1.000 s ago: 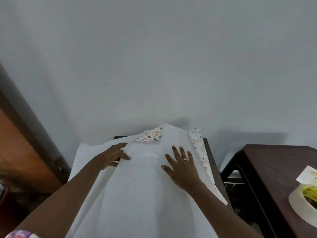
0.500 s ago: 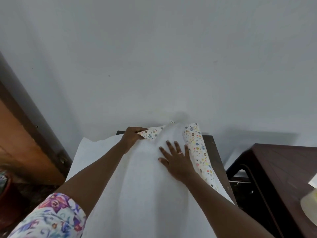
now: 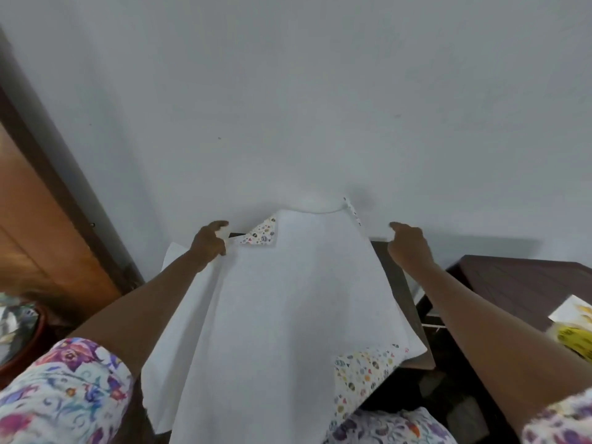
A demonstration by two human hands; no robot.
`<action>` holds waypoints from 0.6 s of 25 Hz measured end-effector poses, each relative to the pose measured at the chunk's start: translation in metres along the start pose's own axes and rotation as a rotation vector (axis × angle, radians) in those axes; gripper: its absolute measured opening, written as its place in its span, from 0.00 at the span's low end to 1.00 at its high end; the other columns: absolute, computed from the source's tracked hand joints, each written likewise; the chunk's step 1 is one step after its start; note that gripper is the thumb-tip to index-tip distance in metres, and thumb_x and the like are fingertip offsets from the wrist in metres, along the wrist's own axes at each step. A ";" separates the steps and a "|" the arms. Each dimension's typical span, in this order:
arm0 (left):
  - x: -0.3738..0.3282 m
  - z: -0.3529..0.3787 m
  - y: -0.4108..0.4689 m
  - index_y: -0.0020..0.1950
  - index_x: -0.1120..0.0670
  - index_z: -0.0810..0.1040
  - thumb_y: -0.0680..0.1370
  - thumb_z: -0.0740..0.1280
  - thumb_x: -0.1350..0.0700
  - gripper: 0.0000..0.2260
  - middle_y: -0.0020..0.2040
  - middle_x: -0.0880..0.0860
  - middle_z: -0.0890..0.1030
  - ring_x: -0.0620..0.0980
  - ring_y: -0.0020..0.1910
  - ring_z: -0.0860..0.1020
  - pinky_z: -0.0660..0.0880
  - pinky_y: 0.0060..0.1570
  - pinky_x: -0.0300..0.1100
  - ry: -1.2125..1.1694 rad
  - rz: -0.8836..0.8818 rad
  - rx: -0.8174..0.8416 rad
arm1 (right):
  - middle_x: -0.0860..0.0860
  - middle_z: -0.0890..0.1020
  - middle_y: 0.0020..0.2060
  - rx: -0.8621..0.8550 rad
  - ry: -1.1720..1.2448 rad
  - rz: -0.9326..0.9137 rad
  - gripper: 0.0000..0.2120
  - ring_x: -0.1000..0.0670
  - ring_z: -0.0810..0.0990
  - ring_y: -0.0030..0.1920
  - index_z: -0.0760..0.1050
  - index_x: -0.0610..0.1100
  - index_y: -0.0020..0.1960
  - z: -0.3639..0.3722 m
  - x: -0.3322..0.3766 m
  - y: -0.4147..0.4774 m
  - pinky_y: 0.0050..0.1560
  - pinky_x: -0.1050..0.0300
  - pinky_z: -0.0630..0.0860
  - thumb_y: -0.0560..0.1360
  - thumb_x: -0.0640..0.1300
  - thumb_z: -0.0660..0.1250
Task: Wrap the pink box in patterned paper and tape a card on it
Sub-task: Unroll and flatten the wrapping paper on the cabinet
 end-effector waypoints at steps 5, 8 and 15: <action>-0.057 0.022 -0.079 0.62 0.56 0.76 0.76 0.64 0.66 0.15 0.60 0.54 0.78 0.53 0.58 0.75 0.72 0.61 0.46 0.325 0.472 0.274 | 0.53 0.75 0.64 0.535 -0.038 -0.808 0.31 0.54 0.70 0.66 0.73 0.49 0.65 0.020 0.088 -0.142 0.69 0.58 0.62 0.69 0.66 0.63; -0.043 0.060 -0.148 0.68 0.54 0.71 0.79 0.63 0.50 0.18 0.65 0.51 0.74 0.47 0.61 0.73 0.68 0.58 0.34 0.462 0.158 0.884 | 0.52 0.70 0.69 0.797 -0.398 -1.158 0.37 0.53 0.63 0.70 0.67 0.48 0.69 0.056 0.099 -0.233 0.73 0.54 0.50 0.66 0.65 0.69; -0.018 0.080 -0.186 0.73 0.48 0.63 0.75 0.52 0.32 0.32 0.72 0.49 0.68 0.51 0.70 0.66 0.57 0.70 0.52 0.466 -0.095 0.997 | 0.46 0.75 0.61 0.754 -0.399 -0.649 0.26 0.44 0.75 0.60 0.71 0.46 0.66 0.055 0.083 -0.193 0.59 0.54 0.70 0.72 0.56 0.68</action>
Point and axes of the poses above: each hand's wrist, its own y-axis towards the middle knuckle, its own z-axis out of the palm, x = y × z, the point moved 7 cm from there along y, towards the middle knuckle
